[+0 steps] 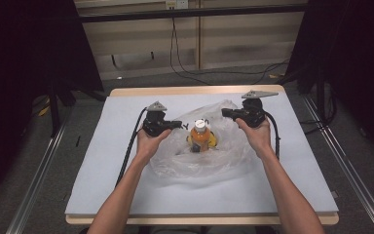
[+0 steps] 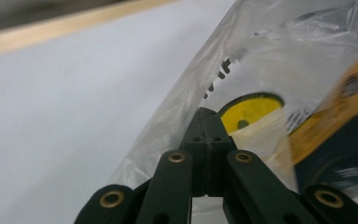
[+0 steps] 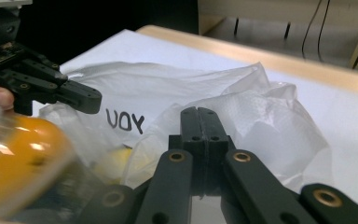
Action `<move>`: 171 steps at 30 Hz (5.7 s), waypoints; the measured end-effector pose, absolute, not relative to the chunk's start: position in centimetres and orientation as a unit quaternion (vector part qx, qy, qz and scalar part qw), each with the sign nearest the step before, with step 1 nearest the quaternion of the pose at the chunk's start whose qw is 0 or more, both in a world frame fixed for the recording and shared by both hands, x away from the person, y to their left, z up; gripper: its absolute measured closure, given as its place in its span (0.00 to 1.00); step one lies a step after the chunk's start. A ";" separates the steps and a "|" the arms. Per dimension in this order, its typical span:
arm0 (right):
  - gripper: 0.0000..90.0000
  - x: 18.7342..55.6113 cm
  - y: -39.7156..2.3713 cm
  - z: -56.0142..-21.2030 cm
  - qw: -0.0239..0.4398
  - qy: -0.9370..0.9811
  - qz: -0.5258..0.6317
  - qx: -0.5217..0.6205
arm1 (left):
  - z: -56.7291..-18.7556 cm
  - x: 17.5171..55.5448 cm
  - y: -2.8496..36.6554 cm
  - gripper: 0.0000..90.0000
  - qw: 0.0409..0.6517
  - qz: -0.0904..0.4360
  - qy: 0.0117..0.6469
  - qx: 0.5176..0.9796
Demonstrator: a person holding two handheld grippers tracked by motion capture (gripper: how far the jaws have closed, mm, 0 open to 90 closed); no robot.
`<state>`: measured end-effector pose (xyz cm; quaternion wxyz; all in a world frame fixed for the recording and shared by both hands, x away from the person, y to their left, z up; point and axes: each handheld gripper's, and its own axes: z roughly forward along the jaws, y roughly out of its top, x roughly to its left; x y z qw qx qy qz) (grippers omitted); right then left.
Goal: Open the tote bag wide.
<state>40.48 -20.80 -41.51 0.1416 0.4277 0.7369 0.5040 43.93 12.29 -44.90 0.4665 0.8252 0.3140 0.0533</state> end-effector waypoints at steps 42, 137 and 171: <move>1.00 36.5 -24.4 -41.6 0.137 0.723 0.522 0.432 | -41.7 39.0 19.6 1.00 0.488 0.082 0.297 0.817; 1.00 35.3 -16.5 -42.2 -0.004 0.923 0.269 0.275 | -43.1 34.0 11.4 1.00 0.358 -0.026 0.142 0.923; 1.00 36.0 -18.0 -44.9 -0.028 0.947 0.129 0.294 | -46.7 36.9 12.3 1.00 0.308 -0.013 0.210 0.928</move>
